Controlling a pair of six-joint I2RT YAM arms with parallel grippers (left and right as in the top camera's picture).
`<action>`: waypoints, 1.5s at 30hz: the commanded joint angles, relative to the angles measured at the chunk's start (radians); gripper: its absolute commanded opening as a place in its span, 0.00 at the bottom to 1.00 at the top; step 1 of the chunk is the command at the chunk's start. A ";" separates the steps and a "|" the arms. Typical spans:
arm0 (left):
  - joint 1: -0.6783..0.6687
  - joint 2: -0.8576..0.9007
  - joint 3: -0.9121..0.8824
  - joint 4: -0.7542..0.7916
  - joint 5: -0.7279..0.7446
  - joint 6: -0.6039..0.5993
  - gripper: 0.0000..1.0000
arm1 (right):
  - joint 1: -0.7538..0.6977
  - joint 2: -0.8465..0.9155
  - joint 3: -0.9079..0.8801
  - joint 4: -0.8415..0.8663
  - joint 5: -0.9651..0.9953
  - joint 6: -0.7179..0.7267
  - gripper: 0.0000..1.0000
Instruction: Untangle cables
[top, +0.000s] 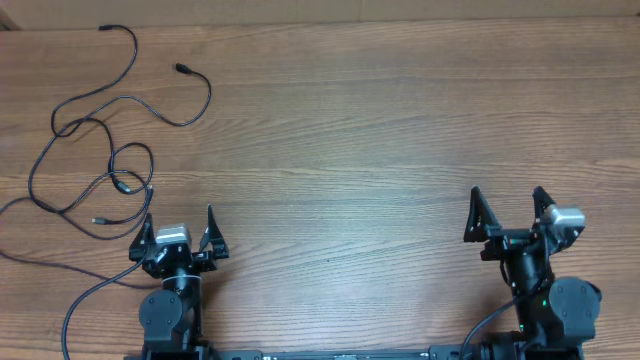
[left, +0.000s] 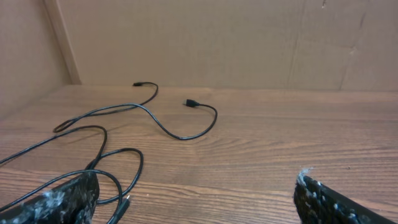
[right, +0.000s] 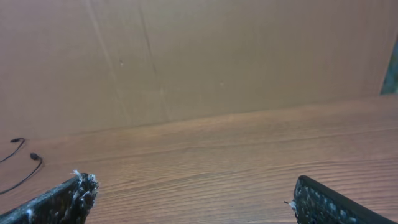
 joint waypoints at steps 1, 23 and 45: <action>0.004 -0.009 -0.004 0.000 0.005 0.019 1.00 | 0.001 -0.063 -0.034 0.009 -0.017 -0.010 1.00; 0.004 -0.009 -0.004 0.000 0.005 0.019 1.00 | 0.032 -0.166 -0.220 0.193 -0.082 -0.102 1.00; 0.004 -0.009 -0.004 0.000 0.005 0.019 0.99 | 0.043 -0.164 -0.306 0.171 -0.051 -0.095 1.00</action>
